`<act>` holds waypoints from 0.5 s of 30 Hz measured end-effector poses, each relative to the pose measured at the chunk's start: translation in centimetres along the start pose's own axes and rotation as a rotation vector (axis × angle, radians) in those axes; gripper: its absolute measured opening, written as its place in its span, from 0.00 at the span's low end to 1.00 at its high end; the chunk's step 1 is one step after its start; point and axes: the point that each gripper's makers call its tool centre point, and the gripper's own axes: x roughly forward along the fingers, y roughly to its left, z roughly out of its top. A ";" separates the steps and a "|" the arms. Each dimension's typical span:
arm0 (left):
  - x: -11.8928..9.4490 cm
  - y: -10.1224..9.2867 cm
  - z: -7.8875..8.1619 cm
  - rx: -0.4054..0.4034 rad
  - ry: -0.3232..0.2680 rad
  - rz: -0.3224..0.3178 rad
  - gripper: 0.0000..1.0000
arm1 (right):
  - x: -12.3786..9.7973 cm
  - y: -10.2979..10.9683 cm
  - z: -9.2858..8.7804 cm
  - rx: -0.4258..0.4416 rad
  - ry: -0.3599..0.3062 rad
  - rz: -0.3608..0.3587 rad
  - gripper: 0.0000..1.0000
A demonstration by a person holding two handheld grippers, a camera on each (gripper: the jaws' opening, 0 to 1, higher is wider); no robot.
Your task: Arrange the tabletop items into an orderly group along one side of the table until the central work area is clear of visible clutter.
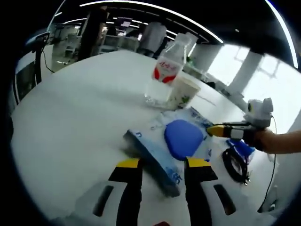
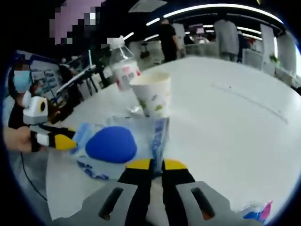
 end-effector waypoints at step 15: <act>-0.6 1.0 0.9 -0.050 -0.050 0.045 0.02 | -0.9 1.4 0.6 0.018 -0.007 0.027 0.00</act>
